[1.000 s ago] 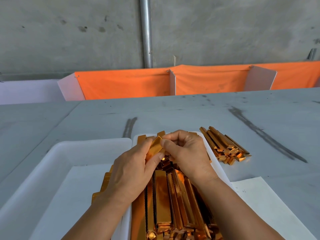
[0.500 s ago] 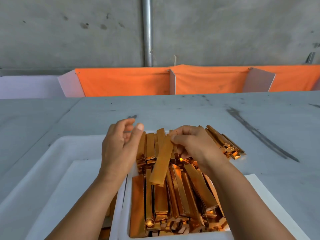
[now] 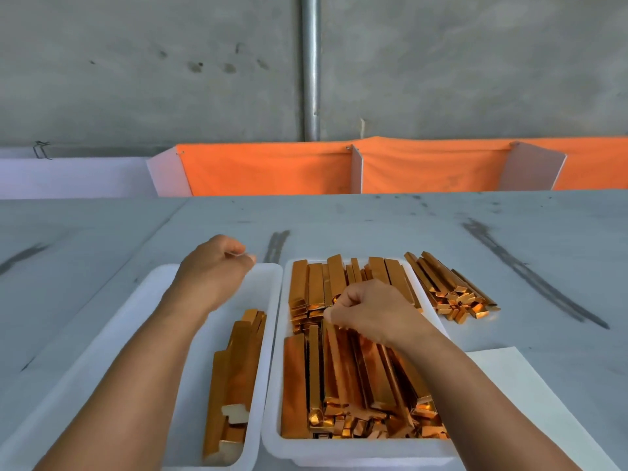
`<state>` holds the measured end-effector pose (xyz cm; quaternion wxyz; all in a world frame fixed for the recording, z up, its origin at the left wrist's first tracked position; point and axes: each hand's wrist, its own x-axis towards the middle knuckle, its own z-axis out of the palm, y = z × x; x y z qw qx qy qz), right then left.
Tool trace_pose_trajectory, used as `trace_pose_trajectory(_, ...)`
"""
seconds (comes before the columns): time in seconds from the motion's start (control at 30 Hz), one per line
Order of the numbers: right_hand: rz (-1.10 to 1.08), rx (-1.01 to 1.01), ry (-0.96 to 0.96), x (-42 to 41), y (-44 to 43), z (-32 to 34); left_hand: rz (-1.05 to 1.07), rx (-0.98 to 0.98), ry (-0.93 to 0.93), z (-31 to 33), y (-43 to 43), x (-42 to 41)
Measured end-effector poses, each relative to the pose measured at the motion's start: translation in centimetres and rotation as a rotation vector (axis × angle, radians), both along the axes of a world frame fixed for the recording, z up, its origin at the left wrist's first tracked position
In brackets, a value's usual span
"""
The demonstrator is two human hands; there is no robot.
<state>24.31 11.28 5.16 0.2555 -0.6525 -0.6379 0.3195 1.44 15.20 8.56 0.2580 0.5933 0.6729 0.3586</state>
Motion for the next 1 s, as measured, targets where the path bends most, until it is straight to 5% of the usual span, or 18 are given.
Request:
trace_pose_trajectory(0.13,-0.067,0.089,0.007,0.1,0.4,-0.3,-0.066,-0.370,0.459,-2.7,-0.5,-1.4)
trace_pose_trajectory(0.3,-0.148,0.203,0.032,0.4,1.0,-0.6,-0.084,-0.675,0.489,-5.9,-1.9,-1.1)
trace_pose_trajectory(0.73,-0.218,0.326,0.135,0.0,1.0,-2.6,-0.050,-0.339,0.344,-7.9,0.5,-2.3)
trace_pose_trajectory(0.9,-0.205,0.363,0.196,0.1,0.8,-2.8,0.125,-0.036,0.104,-7.4,0.8,-1.8)
trace_pose_trajectory(1.0,-0.186,0.374,0.262,0.3,0.8,-2.8,0.140,-0.023,-0.440,-5.1,0.6,-1.4)
